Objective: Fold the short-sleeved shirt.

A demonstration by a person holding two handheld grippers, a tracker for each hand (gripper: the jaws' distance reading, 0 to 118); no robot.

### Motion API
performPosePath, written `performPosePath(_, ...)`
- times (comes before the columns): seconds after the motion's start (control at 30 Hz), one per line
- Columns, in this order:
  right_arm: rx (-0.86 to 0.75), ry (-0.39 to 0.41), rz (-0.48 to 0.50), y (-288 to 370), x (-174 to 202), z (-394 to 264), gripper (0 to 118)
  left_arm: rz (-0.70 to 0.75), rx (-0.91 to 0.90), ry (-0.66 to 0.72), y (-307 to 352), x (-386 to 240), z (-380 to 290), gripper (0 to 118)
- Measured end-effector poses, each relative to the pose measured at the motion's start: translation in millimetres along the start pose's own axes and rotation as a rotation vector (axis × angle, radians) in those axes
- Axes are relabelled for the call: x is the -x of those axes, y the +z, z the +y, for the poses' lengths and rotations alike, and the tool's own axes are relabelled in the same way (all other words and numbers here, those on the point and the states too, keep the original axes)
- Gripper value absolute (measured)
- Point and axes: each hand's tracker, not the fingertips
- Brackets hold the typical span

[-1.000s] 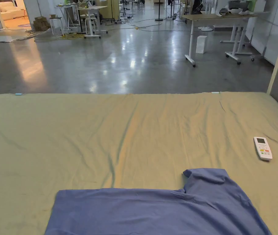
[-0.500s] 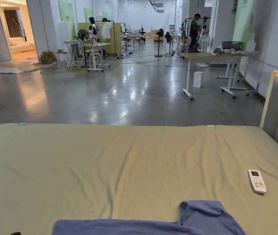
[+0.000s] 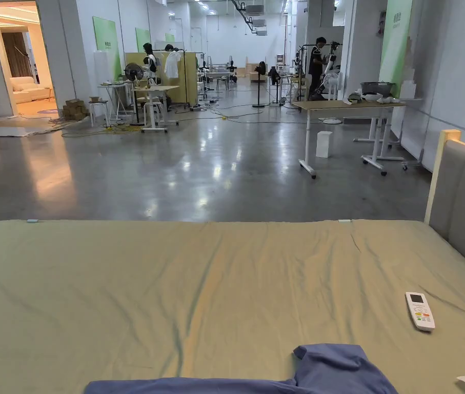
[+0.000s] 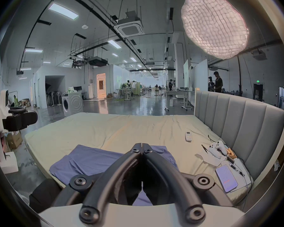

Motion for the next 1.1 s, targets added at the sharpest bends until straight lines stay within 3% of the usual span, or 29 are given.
performPosePath(0.07,-0.018,0.017,-0.006,0,0,1,0,0.001,0.003,0.004,0,0,0,0)
performPosePath(0.4,0.026,-0.080,-0.003,-7,-8,-9,0,0.030,0.080,0.077,-16,19,-8,0)
performPosePath(0.67,0.100,-0.118,0.012,-17,-12,-32,0,0.078,0.261,0.174,-85,78,-34,1)
performPosePath(0.73,0.132,-0.143,0.007,-20,-15,-41,0,0.058,0.345,0.191,-119,99,-43,31)
performPosePath(0.8,0.172,-0.159,0.002,-24,-18,-51,0,0.068,0.420,0.207,-159,117,-56,85)
performPosePath(0.83,0.191,-0.162,-0.006,-27,-20,-56,0,0.061,0.460,0.208,-183,126,-65,99)
performPosePath(1.0,0.306,-0.211,-0.034,-38,-29,-78,0,0.067,0.703,0.270,-299,159,-123,99)
performPosePath(1.1,0.337,-0.227,-0.052,-42,-34,-83,0,0.093,0.748,0.336,-347,173,-151,95)
